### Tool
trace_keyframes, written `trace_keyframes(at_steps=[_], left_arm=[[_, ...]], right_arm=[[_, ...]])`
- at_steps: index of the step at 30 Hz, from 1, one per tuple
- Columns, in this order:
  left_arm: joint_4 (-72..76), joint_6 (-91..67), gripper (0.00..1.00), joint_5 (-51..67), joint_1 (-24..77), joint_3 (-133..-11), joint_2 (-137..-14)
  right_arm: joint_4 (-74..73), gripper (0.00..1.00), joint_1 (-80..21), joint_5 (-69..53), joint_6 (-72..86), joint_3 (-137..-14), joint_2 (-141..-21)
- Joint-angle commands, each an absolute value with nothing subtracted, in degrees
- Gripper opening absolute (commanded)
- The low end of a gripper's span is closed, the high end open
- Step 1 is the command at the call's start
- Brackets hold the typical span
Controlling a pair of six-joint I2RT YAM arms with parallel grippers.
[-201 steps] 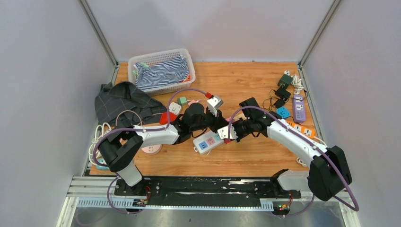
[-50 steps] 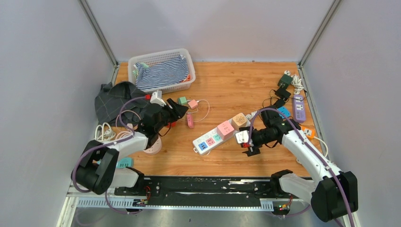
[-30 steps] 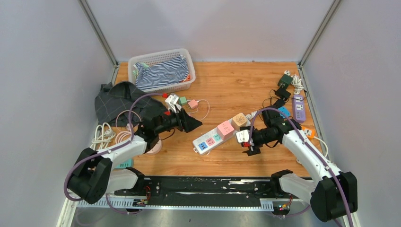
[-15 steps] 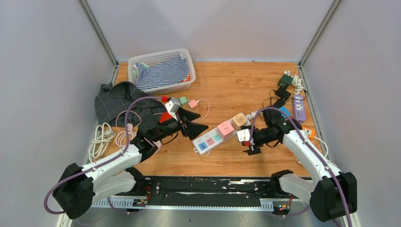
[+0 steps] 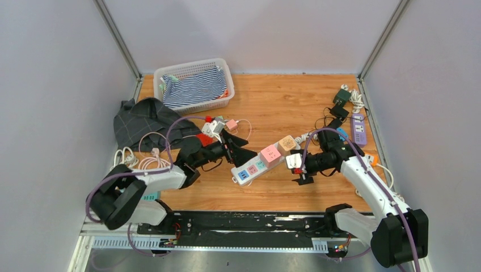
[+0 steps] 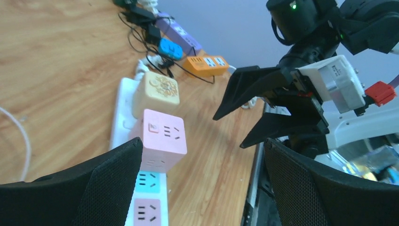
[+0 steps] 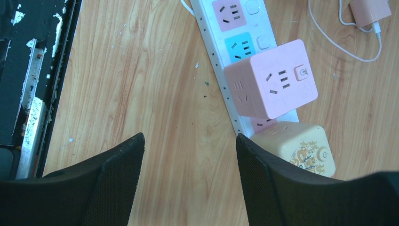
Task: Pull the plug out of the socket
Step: Remove the plug from the socket.
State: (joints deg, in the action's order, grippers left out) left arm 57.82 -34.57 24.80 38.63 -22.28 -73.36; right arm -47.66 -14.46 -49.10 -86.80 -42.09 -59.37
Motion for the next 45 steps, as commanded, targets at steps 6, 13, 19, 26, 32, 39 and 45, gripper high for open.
trace_keyframes(at_steps=[6,13,19,26,32,39,45], left_arm=[[57.7,-38.9,1.0,27.9,40.0,-28.9,-85.2],[41.3,-30.2,1.0,14.9,44.1,-33.1,-85.7],[33.6,-24.0,0.98,7.0,49.1,-36.9,-86.7],[32.1,-19.7,0.92,3.2,52.8,-39.4,-88.1],[31.6,-17.2,0.91,2.0,54.6,-41.8,-90.6],[31.2,-15.8,0.91,-0.7,56.0,-43.6,-92.7],[30.8,-15.7,0.91,-3.4,56.6,-45.0,-94.9]], right_arm=[[-49.2,0.73,-13.4,-50.7,-86.8,-41.5,-59.2],[-49.2,0.73,-13.4,-50.5,-86.8,-41.5,-59.5],[-49.1,0.73,-13.1,-50.4,-86.8,-41.5,-59.7],[-49.2,0.73,-13.0,-50.2,-86.7,-41.6,-60.2],[-49.2,0.73,-12.6,-50.0,-86.4,-41.8,-60.2],[-49.3,0.7,-9.2,-51.1,-79.3,-45.4,-60.5],[-48.4,0.67,-5.4,-53.0,-72.8,-48.2,-60.8]])
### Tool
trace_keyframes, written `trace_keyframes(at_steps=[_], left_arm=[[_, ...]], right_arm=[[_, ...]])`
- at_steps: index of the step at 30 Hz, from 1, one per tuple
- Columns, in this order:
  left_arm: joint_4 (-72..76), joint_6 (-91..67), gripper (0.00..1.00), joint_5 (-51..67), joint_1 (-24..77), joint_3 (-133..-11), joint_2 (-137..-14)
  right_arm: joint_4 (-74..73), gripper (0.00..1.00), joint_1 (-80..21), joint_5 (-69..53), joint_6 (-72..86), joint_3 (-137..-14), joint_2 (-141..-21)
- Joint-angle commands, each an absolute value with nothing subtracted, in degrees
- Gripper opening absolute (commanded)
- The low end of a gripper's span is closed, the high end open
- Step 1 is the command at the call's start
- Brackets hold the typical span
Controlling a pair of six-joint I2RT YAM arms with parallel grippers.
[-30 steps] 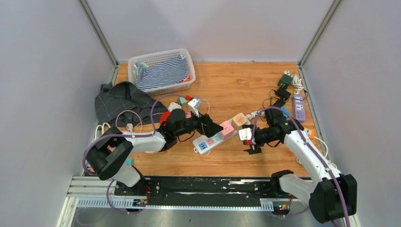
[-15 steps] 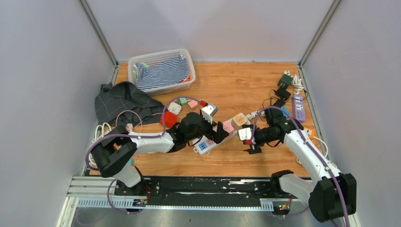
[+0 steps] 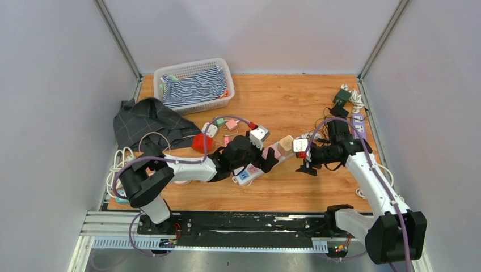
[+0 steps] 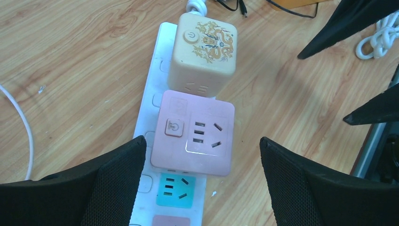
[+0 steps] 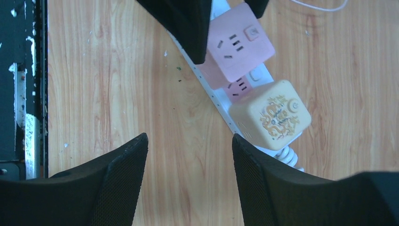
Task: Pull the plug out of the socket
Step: Remove the plug from the socket.
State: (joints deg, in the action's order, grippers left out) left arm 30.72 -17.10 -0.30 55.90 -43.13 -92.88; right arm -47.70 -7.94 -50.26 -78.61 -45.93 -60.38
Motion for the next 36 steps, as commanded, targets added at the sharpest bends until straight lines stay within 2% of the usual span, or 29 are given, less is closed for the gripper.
trace_keyframes(at_steps=[1,6,11,24,28,31,36], left_arm=[[30.7,-15.5,0.91,-3.9,56.9,-45.3,-95.2],[29.3,-14.9,0.91,-6.0,57.9,-47.2,-97.0],[27.6,-14.3,0.9,-10.1,59.0,-48.7,-98.2],[25.1,-12.5,0.79,-19.2,62.3,-51.7,-101.0],[25.0,-12.1,0.65,-18.7,62.5,-52.4,-102.1],[25.1,-11.9,0.38,-17.2,62.5,-52.6,-102.7],[25.2,-10.9,0.1,-14.0,62.5,-52.9,-103.0]], right_arm=[[-47.9,0.67,-4.8,-52.9,-70.8,-48.5,-60.9],[-41.9,0.65,-3.2,-47.0,-59.3,-49.8,-62.6],[-40.2,0.66,-2.9,-44.4,-57.2,-49.4,-63.1],[-36.4,0.66,-2.3,-40.4,-50.6,-49.3,-64.2],[-34.1,0.66,-1.9,-38.6,-45.0,-49.6,-65.6],[-33.5,0.66,-1.9,-38.7,-41.1,-49.9,-66.5],[-33.4,0.73,-1.9,-42.2,-36.1,-50.9,-67.9]])
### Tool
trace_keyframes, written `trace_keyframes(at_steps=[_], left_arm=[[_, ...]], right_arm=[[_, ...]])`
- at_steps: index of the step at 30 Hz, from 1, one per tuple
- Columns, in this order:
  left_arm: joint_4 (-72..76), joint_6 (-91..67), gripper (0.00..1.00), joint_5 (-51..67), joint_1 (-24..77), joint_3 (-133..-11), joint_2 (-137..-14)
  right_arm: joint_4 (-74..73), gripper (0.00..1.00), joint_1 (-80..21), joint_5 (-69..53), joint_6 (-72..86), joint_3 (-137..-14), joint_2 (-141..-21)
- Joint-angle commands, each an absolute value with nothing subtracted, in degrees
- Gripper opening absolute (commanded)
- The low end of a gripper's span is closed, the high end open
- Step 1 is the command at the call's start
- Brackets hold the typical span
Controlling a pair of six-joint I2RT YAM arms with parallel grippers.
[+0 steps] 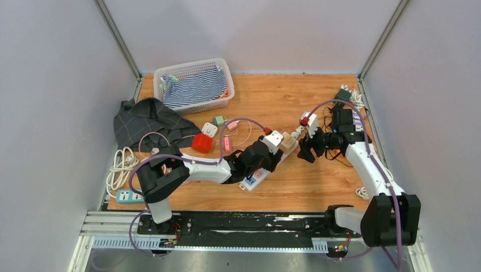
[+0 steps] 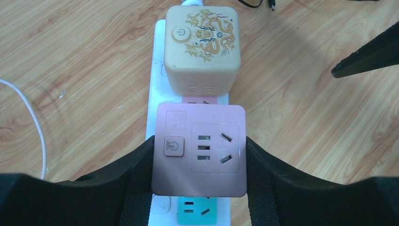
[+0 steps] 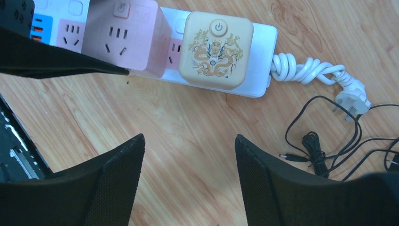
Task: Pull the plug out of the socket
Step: Remove the plug from the socket.
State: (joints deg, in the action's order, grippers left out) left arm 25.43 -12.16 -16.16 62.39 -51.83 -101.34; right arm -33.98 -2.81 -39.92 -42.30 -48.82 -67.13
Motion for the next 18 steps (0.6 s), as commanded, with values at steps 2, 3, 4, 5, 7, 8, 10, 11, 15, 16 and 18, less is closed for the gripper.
trace_keyframes(at_steps=[2,3,4,5,7,8,10,11,15,16,18], left_arm=[[25.3,-10.5,0.01,-12.1,62.6,-53.0,-102.9],[25.3,-10.2,0.0,-11.0,62.5,-53.0,-103.0],[25.3,-10.0,0.0,-9.7,62.6,-53.1,-103.0],[25.3,-9.8,0.0,-8.3,62.5,-53.0,-103.0],[25.4,-9.3,0.0,-5.6,62.5,-52.7,-102.8],[25.4,-9.2,0.0,-4.5,62.5,-52.6,-102.8],[25.5,-8.8,0.0,-2.2,62.6,-52.5,-102.9],[25.5,-8.6,0.0,-1.1,62.5,-52.5,-103.1],[25.5,-8.3,0.0,-0.4,62.6,-53.1,-104.0],[25.5,-8.4,0.0,-0.4,62.6,-53.2,-104.1],[25.6,-8.6,0.0,-0.5,62.5,-53.0,-104.2]], right_arm=[[-33.4,0.76,-1.8,-43.4,-35.1,-51.1,-68.4],[-33.3,0.77,-1.9,-43.8,-34.7,-51.3,-68.6],[-33.2,0.77,-1.9,-44.1,-34.4,-51.5,-69.0],[-33.1,0.78,-1.9,-44.4,-34.3,-51.7,-69.3],[-32.8,0.79,-2.0,-44.4,-34.2,-52.1,-70.0],[-32.3,0.79,-2.2,-44.2,-34.2,-52.3,-70.4],[-31.1,0.8,-3.0,-43.0,-33.8,-52.7,-71.2],[-30.6,0.8,-3.8,-41.9,-33.6,-52.9,-72.0],[-29.4,0.8,-8.1,-36.1,-32.2,-54.3,-74.5],[-29.0,0.8,-9.0,-34.5,-31.4,-54.4,-74.9],[-27.3,0.8,-10.0,-32.1,-29.6,-54.0,-75.7]])
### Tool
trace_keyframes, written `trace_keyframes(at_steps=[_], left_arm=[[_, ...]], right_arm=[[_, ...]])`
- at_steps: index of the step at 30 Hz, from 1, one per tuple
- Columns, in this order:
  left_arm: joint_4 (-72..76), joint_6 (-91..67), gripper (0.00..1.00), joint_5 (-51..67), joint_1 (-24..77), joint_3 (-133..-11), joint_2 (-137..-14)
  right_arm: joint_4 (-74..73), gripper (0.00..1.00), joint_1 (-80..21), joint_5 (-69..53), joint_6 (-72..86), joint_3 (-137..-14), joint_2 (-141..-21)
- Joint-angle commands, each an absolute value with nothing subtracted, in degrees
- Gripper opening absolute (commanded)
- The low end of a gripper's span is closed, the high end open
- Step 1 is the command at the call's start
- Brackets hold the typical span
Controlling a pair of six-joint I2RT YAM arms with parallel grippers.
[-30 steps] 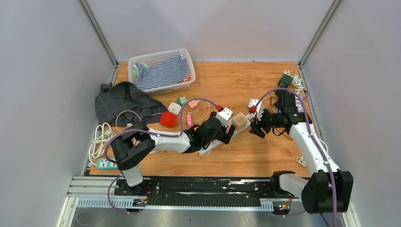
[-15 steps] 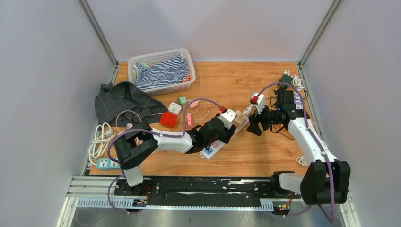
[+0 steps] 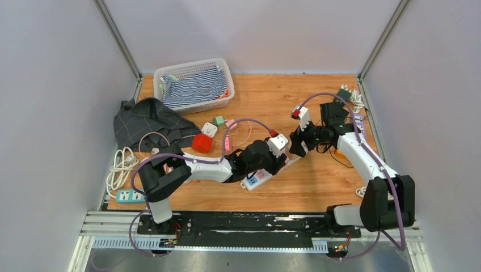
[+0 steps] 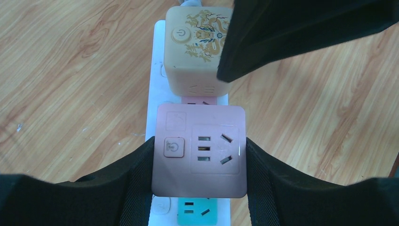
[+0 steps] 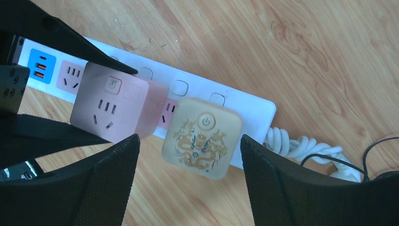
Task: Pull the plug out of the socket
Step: Remove the plug from the socket.
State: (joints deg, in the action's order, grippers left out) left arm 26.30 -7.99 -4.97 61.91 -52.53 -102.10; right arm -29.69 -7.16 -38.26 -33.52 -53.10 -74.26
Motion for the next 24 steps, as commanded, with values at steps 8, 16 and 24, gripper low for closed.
trace_keyframes(at_steps=[8,16,24], left_arm=[[26.8,-9.8,0.0,-2.9,62.5,-52.5,-104.6],[27.0,-12.1,0.0,-7.2,62.5,-52.2,-104.6],[27.0,-21.2,0.0,-16.5,62.5,-50.4,-102.7]], right_arm=[[-24.6,0.76,-10.6,-27.1,-25.4,-52.3,-79.1],[-24.6,0.65,-14.1,-22.7,-25.8,-51.6,-81.4],[-24.6,0.43,-14.9,-21.4,-25.5,-51.1,-82.1]])
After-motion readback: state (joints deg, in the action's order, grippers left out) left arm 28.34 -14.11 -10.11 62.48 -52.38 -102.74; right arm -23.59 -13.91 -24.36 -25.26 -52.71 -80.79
